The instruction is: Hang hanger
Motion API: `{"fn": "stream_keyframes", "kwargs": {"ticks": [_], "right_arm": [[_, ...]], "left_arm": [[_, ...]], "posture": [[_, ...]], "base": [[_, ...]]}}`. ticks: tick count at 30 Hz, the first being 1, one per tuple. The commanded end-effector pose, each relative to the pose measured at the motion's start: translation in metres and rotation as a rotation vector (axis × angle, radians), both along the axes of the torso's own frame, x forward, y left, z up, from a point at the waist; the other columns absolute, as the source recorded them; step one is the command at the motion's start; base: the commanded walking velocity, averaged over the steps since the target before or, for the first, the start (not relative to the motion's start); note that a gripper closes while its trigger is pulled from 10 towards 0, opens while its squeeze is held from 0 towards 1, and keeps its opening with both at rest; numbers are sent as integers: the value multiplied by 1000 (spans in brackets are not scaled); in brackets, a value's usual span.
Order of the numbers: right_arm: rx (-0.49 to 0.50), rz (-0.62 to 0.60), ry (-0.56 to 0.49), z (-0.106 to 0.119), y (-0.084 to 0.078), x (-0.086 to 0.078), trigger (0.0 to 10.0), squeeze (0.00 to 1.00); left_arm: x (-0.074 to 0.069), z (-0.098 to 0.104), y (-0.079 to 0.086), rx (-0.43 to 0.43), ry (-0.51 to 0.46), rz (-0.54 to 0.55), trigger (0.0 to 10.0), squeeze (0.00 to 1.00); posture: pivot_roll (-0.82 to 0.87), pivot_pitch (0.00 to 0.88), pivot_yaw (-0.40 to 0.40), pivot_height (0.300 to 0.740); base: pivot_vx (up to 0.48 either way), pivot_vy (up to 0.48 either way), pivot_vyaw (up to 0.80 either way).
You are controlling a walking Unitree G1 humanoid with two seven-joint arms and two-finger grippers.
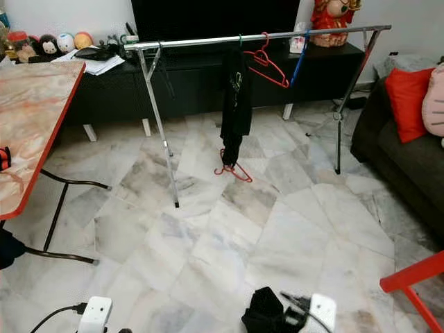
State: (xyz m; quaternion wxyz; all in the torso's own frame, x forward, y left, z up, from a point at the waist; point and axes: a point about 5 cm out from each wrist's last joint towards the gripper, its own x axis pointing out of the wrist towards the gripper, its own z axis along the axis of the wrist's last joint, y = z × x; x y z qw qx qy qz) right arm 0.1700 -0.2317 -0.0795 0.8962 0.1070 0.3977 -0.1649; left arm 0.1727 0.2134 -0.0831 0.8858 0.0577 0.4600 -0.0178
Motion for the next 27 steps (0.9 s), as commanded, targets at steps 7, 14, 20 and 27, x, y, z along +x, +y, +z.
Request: {"fn": "stream_keyframes", "kwargs": {"ticks": [7,14,20,27], "right_arm": [[-292,-20,-503,79,-40,73,10000,0],[-396,-8,-698,107,-19,77,10000,0],[-421,43,-788,127,-3,82,10000,0],[-439,77,-823,146,3,89,10000,0]], "left_arm": [[-2,0,4,9,0,-20,10000,0],[2,1,-3,-2,-10,-24,10000,0],[4,1,-5,-3,-15,-25,10000,0],[0,-1,-7,-9,-6,-30,10000,0]], "posture": [[-146,0,8,740],[-151,0,4,740],[-154,0,1,740],[-161,0,-3,740]], "base": [[293,0,0],[292,0,0],[297,0,0],[296,0,0]]}}
